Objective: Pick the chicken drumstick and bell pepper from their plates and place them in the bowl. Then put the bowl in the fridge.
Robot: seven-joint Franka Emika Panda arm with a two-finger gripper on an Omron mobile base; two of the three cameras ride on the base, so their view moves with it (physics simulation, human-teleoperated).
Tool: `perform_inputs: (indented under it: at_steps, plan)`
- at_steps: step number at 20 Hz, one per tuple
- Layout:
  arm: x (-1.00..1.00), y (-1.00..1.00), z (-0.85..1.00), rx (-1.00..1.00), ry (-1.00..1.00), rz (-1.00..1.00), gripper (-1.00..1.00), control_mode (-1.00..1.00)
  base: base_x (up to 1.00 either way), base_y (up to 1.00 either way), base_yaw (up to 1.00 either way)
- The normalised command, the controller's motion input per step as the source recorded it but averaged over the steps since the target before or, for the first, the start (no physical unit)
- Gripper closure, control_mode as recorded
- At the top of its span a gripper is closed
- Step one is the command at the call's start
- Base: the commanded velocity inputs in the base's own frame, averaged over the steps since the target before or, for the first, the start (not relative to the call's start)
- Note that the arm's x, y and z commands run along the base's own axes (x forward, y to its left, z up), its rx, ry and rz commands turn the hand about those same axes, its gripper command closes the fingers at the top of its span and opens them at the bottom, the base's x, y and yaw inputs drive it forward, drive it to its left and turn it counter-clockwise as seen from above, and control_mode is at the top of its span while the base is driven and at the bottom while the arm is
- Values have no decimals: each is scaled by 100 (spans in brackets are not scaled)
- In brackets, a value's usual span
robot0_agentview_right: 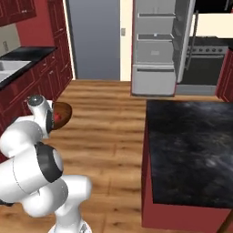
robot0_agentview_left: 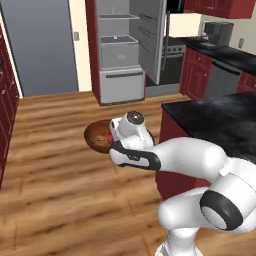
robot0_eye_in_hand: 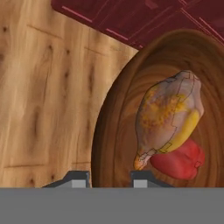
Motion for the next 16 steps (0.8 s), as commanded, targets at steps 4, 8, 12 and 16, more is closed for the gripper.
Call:
perform_inputs:
  at_steps: [4,8,12,16]
  plan:
    - [0,0,0,0,0,0,100,100,81,37,-31]
    - [0,0,0,0,0,0,100,100,82,38,-28]
    - [0,0,0,0,0,0,100,100,80,44,-21]
    - [0,0,0,0,0,0,100,100,79,51,-15]
